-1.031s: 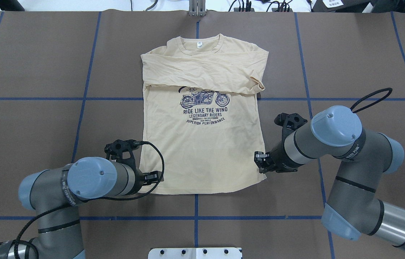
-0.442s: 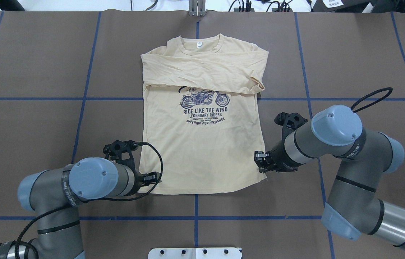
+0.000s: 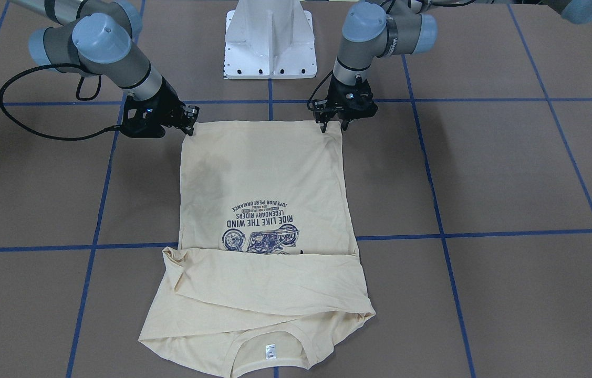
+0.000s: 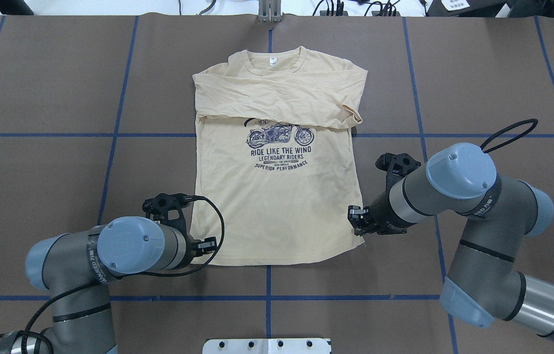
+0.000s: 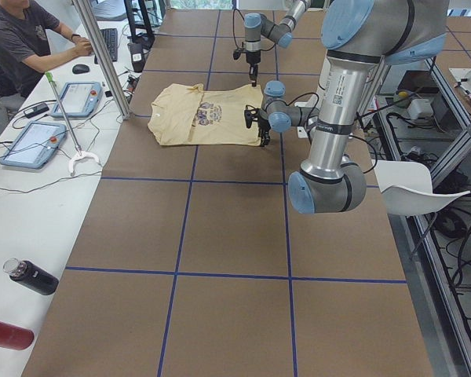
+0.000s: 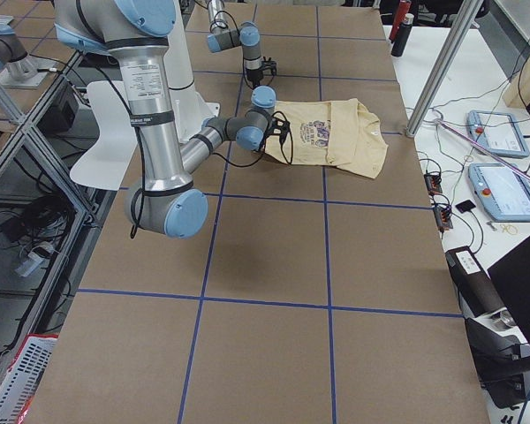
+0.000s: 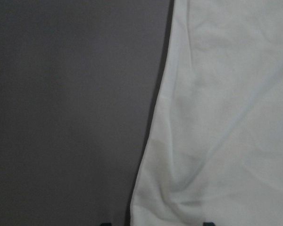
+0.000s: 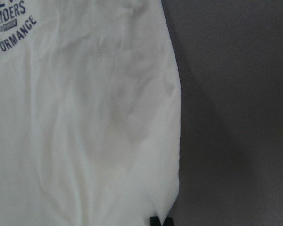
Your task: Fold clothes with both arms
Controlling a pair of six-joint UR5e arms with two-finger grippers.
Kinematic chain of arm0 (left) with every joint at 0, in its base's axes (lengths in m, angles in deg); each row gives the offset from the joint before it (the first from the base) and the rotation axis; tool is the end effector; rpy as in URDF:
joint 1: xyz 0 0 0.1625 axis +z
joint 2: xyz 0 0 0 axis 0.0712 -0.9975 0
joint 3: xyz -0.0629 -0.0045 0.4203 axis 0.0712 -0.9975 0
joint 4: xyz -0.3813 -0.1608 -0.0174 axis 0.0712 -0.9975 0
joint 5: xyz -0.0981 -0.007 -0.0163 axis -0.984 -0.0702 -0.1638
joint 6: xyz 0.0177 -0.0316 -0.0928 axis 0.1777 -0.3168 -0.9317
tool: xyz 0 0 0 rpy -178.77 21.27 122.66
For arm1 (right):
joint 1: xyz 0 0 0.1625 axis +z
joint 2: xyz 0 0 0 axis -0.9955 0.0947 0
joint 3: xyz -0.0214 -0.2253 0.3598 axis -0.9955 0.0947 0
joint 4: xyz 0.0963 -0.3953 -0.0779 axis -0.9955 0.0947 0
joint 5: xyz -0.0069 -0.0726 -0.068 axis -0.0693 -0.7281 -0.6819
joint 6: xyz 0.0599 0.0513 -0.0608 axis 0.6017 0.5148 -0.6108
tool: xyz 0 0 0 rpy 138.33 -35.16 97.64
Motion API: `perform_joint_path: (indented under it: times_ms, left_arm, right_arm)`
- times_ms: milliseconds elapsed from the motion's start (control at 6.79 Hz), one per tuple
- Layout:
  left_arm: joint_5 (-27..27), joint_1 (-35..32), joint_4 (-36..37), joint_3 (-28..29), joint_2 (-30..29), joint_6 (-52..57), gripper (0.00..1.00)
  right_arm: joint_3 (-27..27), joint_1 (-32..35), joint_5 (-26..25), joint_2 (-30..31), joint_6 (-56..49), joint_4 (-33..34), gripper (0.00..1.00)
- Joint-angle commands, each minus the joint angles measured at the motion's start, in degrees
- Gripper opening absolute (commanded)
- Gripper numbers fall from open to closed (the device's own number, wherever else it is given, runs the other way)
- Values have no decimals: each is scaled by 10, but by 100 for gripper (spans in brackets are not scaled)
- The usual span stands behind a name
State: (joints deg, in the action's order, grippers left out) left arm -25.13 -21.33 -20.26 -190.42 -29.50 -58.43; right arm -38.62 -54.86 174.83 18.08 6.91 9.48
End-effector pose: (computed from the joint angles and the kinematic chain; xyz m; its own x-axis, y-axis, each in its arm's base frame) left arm 0.5399 -0.2964 0.3068 0.6102 -0.1599 -0.7759 0.2012 0.9786 -0.0434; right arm -0.4486 -0.3553 0.3378 0.5179 0.1914 0.8338 -0.0513 0.9799 -0.1930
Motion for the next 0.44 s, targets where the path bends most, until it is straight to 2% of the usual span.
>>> perform_joint_path:
  times_ms: [0, 295]
  left_arm:
    - [1, -1, 1, -1, 1, 1, 4]
    - [0, -3, 4, -18, 2, 1, 0]
  right_arm:
    - [-1, 0, 0, 0, 0, 0, 0]
    - [-1, 0, 1, 0, 0, 0, 0]
